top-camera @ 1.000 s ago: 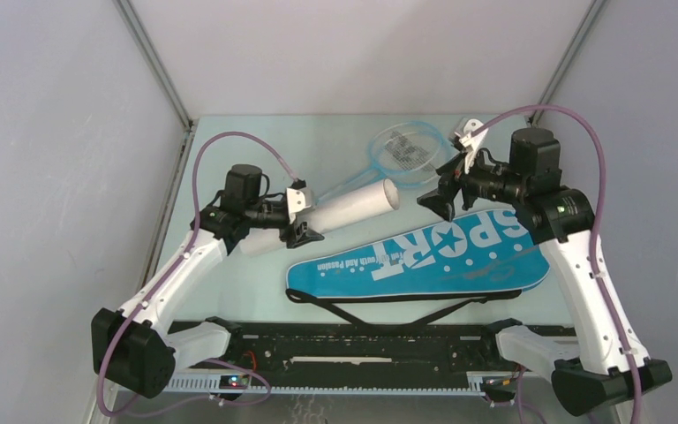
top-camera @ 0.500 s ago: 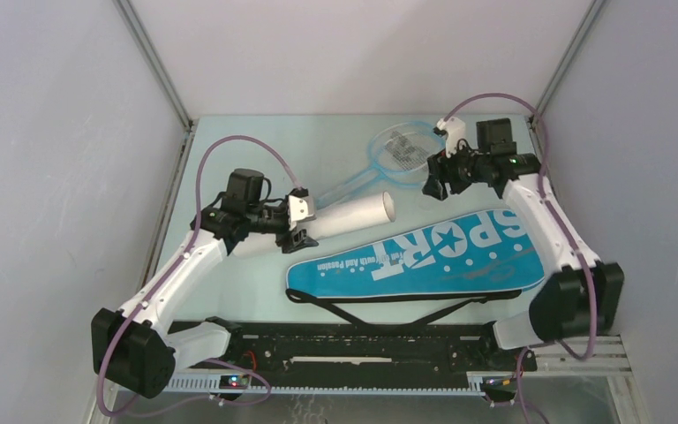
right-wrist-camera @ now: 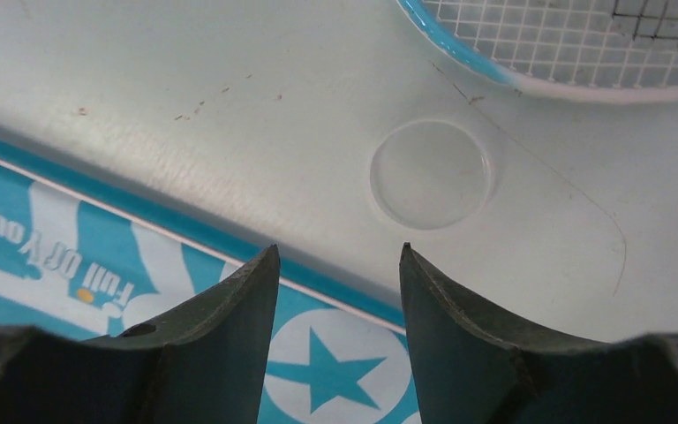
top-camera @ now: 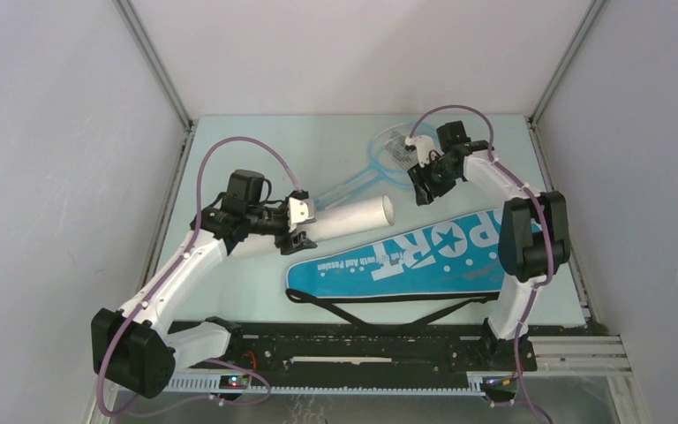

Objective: Pack up the badminton gear
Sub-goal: Pick up the lid from the center of the board.

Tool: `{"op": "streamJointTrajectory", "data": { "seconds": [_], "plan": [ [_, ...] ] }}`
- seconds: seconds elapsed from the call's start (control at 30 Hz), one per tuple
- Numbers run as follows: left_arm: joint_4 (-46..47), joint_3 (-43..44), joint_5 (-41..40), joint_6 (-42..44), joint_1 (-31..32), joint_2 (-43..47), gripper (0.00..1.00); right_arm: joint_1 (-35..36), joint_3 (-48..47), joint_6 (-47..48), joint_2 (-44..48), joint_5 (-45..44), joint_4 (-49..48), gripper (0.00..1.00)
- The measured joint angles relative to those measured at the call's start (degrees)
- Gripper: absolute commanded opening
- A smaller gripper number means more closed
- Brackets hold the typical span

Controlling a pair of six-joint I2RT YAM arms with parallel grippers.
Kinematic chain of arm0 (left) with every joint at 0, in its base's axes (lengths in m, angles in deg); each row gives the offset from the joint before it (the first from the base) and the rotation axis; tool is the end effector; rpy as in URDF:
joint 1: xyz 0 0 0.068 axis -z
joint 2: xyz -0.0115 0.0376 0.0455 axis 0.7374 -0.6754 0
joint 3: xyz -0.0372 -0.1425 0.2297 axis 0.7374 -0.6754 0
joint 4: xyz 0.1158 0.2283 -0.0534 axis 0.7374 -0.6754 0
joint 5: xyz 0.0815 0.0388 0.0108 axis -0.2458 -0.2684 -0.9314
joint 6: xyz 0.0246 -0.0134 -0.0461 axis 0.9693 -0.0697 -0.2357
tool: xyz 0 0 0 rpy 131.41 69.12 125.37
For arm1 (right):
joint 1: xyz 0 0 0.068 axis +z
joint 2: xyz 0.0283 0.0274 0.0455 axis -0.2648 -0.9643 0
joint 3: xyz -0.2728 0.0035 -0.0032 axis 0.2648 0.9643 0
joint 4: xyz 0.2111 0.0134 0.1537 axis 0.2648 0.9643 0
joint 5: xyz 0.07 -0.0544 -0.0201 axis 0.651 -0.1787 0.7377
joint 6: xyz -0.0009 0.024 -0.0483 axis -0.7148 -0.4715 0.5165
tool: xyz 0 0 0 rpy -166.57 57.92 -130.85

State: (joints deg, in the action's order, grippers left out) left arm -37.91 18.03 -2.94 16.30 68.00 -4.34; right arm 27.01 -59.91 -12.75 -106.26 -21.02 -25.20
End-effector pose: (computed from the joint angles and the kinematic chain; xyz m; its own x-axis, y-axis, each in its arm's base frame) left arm 0.2051 -0.1044 0.2886 0.0999 0.5140 -0.8520 0.9757 0.1173 0.1852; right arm 0.3776 0.0897 0.2327 -0.6420 -0.5562 -0.5277 -0.6845 0.7258 0.0678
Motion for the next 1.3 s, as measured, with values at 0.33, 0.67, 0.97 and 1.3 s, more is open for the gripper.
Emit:
{"op": "streamJointTrajectory", "data": {
  "seconds": [0.33, 0.67, 0.97, 1.3],
  "plan": [
    [-0.31, 0.00, 0.00, 0.26, 0.00, 0.00, 0.23, 3.21, -4.15, 3.08, -7.37, -5.25, 0.79, 0.57],
    [-0.35, 0.00, 0.02, 0.26, 0.00, 0.00, 0.24, 4.52, -7.87, 4.85, -12.72, -7.87, 2.29, 0.48],
    [-0.35, 0.00, 0.02, 0.31, 0.00, 0.00, 0.24, 4.50, -9.42, 5.92, -14.67, -8.96, 3.17, 0.38],
    [-0.35, 0.00, 0.02, 0.72, 0.00, -0.02, 0.24, 4.50, -9.42, 6.27, -15.19, -9.22, 4.26, 0.29]
  ]
}}
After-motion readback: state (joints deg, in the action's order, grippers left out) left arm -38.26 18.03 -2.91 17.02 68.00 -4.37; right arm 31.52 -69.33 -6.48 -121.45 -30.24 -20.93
